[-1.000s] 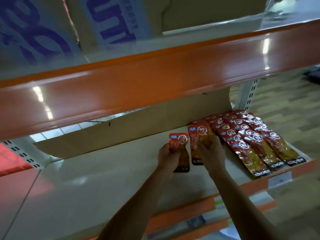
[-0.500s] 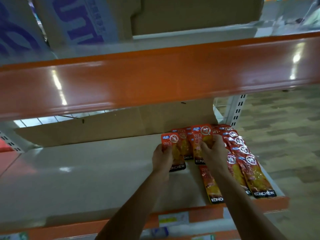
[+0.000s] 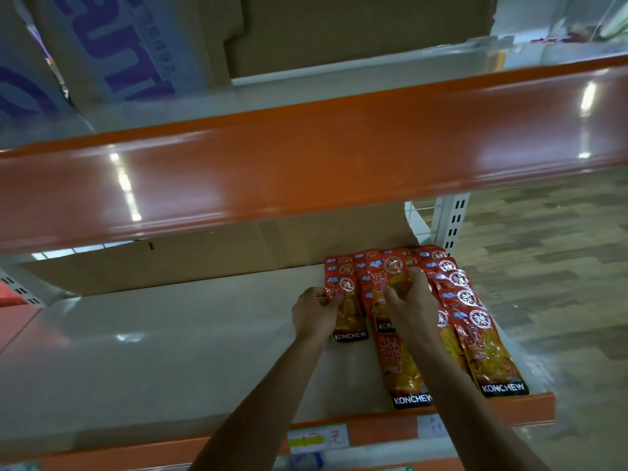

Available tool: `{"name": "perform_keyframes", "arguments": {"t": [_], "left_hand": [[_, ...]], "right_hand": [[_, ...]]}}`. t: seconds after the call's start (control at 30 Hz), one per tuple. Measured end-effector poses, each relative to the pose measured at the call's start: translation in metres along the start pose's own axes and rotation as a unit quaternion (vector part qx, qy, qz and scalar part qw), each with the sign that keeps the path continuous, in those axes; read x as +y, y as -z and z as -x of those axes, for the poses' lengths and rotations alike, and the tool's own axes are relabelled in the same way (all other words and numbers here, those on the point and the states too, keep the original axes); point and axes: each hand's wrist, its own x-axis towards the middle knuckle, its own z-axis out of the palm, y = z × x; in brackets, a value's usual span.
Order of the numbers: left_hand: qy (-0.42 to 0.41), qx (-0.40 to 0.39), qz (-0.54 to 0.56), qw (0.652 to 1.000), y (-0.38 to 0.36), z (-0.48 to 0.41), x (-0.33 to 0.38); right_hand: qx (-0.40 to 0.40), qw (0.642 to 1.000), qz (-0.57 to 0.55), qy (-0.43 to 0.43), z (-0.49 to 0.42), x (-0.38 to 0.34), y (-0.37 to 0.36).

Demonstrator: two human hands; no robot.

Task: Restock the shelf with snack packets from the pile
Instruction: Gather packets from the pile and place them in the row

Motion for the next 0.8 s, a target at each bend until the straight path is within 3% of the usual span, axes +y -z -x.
{"name": "perform_keyframes", "arguments": {"t": [0.23,0.6,0.67,0.8], "left_hand": [[-0.063,0.017,-0.103,0.993,0.004,0.002,-0.002],[-0.071,0.041,-0.133,0.988,0.004,0.005,0.002],[-0.095,0.062,-0.095,0.989,0.007,0.010,0.005],[-0.105,-0.027,0.060,0.992,0.006,0.024,0.014]], "right_hand": [[-0.009,1.000,0.005,0.010,0.001,0.000,-0.003],[-0.026,0.999,0.014,0.023,0.006,-0.002,-0.009],[-0.033,0.999,0.005,0.025,0.009,-0.004,-0.011],[-0.069,0.997,-0.008,0.038,0.015,-0.008,-0.019]]}}
